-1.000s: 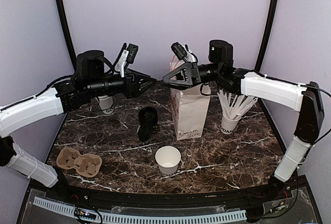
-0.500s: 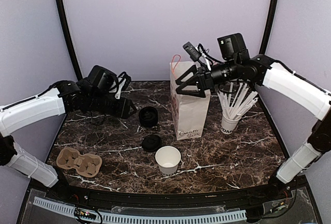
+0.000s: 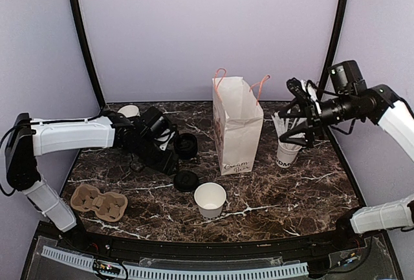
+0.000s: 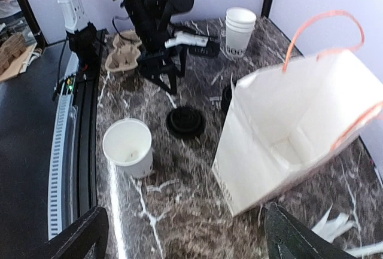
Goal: Pack the takeout coffee
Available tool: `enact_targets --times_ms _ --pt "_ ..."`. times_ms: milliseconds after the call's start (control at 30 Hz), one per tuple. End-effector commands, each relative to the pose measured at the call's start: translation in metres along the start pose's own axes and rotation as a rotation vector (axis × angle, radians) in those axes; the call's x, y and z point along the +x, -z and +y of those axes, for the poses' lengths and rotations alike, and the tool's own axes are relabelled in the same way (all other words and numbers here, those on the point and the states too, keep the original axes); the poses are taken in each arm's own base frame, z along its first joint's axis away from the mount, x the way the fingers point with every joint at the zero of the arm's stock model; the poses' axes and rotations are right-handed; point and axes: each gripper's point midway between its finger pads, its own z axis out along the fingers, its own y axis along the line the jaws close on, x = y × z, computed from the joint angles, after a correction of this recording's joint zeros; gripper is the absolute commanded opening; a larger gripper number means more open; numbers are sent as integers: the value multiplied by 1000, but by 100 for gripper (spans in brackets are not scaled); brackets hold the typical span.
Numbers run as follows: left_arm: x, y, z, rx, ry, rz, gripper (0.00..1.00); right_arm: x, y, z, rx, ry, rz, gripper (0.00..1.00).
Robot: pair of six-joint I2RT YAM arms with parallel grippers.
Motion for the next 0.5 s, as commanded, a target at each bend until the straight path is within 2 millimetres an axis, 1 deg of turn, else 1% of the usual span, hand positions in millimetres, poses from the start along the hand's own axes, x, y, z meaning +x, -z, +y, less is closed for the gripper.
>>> enact_targets --times_ms 0,33,133,233,300,333,400,467 --pt "8 -8 -12 45 -17 84 72 55 15 0 116 -41 56 92" --pt "8 -13 -14 34 -15 99 73 68 15 -2 138 -65 64 92" --pt "13 -20 -17 5 -20 142 76 101 9 -5 150 -148 63 92" --pt "12 -27 -18 -28 0 155 77 119 4 -11 167 -189 31 92" --pt "11 -30 -18 -33 16 159 75 129 0 -17 180 -214 21 91" --pt "11 -32 -22 -19 17 162 75 134 -2 -18 183 -219 21 91" --pt "10 -35 -28 -2 12 161 75 139 -4 -20 188 -223 26 91" --pt "8 -37 -34 -1 -14 153 76 140 -4 -21 189 -223 28 91"
